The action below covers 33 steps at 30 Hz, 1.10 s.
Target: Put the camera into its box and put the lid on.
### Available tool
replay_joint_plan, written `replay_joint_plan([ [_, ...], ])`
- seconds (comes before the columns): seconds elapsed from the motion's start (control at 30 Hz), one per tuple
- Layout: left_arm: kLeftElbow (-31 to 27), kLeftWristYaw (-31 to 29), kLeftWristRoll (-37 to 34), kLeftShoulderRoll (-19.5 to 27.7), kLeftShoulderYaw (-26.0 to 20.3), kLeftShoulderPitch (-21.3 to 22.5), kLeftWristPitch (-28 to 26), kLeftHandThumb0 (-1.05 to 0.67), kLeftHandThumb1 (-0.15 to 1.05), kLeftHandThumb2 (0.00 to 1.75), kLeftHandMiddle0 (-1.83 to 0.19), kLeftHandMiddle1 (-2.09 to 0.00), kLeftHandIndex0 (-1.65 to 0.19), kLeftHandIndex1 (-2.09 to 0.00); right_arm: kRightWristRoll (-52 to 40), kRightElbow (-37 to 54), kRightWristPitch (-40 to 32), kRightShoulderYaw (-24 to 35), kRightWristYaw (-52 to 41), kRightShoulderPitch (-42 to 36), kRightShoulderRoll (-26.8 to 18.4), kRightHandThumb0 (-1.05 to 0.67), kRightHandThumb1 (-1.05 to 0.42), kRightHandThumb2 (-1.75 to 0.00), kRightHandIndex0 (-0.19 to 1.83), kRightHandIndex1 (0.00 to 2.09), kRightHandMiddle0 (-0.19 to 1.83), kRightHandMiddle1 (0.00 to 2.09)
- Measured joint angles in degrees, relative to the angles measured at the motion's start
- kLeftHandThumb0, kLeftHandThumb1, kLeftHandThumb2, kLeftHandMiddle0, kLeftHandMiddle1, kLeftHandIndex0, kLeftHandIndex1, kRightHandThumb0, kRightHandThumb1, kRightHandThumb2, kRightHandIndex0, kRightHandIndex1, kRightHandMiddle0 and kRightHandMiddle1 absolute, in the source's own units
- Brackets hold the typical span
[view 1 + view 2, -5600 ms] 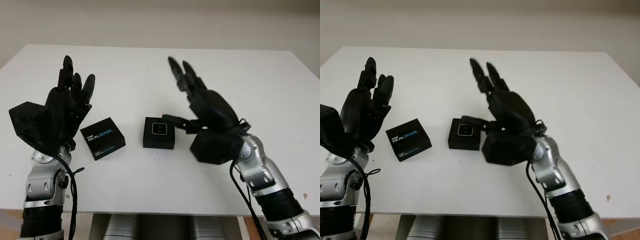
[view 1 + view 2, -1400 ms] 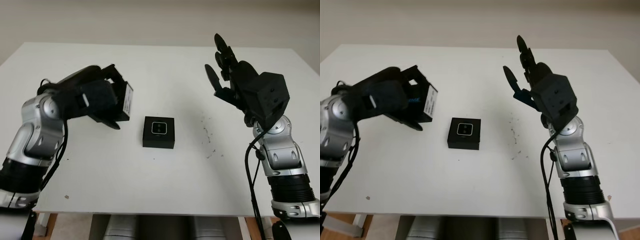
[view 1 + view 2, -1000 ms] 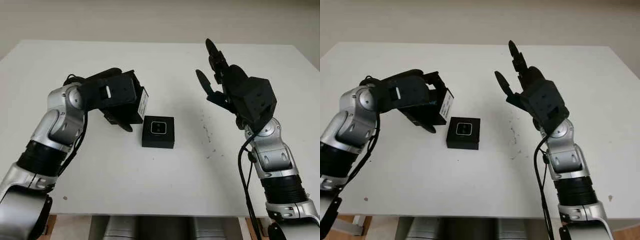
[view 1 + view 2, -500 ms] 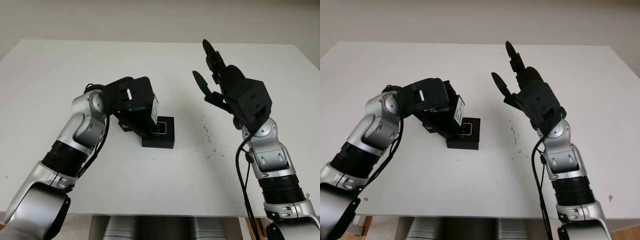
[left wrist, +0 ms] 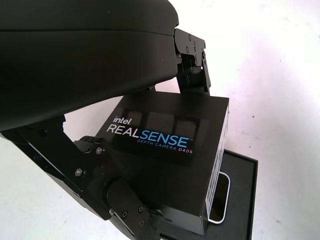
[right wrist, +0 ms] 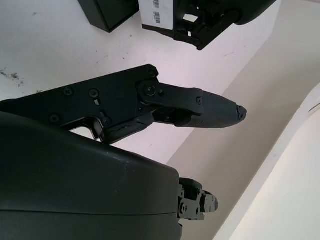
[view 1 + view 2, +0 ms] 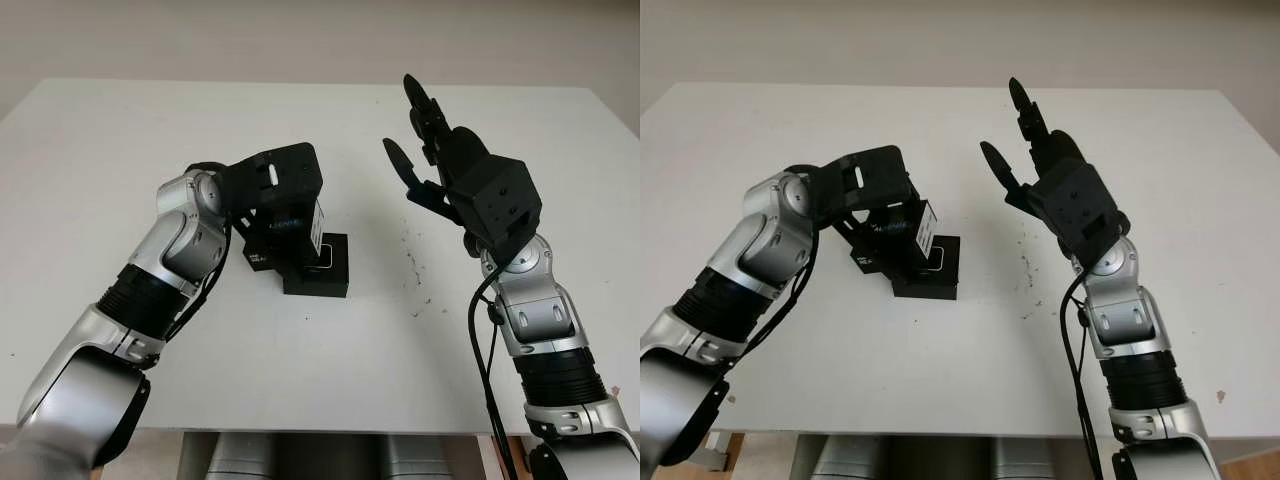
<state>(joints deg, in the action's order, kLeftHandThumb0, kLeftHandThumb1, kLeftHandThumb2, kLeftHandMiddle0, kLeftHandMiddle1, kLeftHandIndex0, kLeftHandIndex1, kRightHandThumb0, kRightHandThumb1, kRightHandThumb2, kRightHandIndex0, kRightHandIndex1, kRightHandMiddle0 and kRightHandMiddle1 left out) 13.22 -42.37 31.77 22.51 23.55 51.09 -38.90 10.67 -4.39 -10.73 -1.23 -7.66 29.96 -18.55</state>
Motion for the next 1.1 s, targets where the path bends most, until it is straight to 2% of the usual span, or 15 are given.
replay_joint_plan([
  [0.33,-1.8,-3.7,-0.5,-0.1,1.1,0.4,-5.6,-0.18,0.92,0.05,-0.56,-1.72,-0.32,-1.62,0.3,0.0,0.0,0.0,0.0,0.0,0.0,-0.72,-1.05,-0.57,-0.02,0.05,-0.01,0.10],
  [0.57,-2.8,-5.2,-0.4,0.3,2.5,1.0,-7.0,-0.20,0.91,0.05,-0.56,-1.66,-0.34,-1.61,0.2,0.0,-0.1,0.0,0.0,0.0,0.2,-0.72,-1.05,-0.57,-0.02,0.05,0.00,0.10],
  [0.83,-2.8,-5.3,1.3,0.2,6.1,2.4,-8.5,-0.19,0.92,0.05,-0.49,-1.80,-0.31,-1.58,0.0,-0.1,0.0,0.0,0.3,0.1,0.5,-0.73,-1.05,-0.55,-0.02,0.05,0.00,0.10],
  [0.93,-2.9,-5.4,2.2,0.3,7.7,3.0,-8.0,-0.22,0.92,0.06,-0.49,-1.80,-0.32,-1.60,0.1,-0.1,0.0,0.0,0.5,0.3,0.6,-0.73,-1.05,-0.55,-0.02,0.05,0.00,0.10],
  [1.1,-2.7,-4.2,2.6,0.1,8.8,2.9,-3.8,-0.21,0.92,0.05,-0.51,-1.78,-0.33,-1.55,0.0,-0.9,0.9,0.0,0.7,0.5,0.7,-0.74,-1.05,-0.55,-0.02,0.05,0.00,0.10],
])
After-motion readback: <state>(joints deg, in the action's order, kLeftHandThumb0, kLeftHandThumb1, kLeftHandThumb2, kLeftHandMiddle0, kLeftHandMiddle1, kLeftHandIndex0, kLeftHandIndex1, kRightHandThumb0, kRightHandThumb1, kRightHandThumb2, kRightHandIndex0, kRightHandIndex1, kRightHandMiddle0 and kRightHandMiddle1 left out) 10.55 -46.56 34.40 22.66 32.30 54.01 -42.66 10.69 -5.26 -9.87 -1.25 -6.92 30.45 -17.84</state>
